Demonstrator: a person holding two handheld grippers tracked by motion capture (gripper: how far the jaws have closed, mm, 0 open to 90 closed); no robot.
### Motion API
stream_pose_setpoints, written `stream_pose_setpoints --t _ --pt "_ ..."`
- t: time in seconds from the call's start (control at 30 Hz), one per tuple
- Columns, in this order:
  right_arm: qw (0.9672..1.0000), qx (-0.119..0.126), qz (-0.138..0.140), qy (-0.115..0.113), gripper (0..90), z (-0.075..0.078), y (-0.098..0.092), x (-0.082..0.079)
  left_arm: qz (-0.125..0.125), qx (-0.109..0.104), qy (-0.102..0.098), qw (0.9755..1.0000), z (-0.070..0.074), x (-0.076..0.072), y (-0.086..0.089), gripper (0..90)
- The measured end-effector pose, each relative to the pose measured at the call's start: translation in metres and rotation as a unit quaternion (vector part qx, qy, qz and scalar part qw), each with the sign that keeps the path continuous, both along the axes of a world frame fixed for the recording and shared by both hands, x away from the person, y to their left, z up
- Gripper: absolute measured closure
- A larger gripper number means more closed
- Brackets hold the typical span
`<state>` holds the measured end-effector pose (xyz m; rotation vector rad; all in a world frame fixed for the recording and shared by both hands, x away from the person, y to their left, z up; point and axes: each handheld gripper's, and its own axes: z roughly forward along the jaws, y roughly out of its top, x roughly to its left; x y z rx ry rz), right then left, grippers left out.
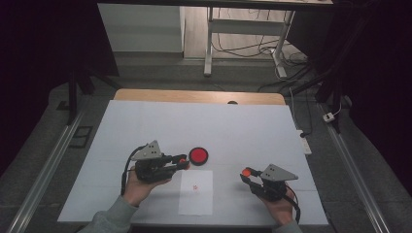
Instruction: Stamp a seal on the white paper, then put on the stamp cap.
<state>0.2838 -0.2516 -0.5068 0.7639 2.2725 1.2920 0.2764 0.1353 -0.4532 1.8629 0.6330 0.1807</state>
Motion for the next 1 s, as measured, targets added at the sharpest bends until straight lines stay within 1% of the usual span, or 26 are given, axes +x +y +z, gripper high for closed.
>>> stream_pose_setpoints --t 0.37,0.6,0.77,0.83,1.0 --pt "1.0 0.002 -0.001 -0.001 63.8 0.0 0.0 0.0 -0.004 0.005 0.003 1.0 -0.001 0.0 -0.002 72.0" --pt "1.0 -0.001 -0.001 0.0 63.8 0.0 0.0 0.0 -0.004 0.008 0.005 1.0 -0.002 0.001 -0.003 72.0" --pt "1.0 0.002 0.004 -0.001 63.8 0.0 0.003 0.0 -0.003 0.011 0.004 0.9999 -0.002 0.001 -0.003 72.0" --pt "1.0 -0.003 0.007 -0.002 63.8 0.0 0.005 0.0 -0.003 0.011 0.006 0.9999 -0.003 0.002 -0.004 72.0" --pt "0.9999 -0.001 0.016 0.001 63.8 0.0 0.011 -0.001 -0.003 0.012 0.008 0.9999 -0.005 0.002 -0.004 72.0"
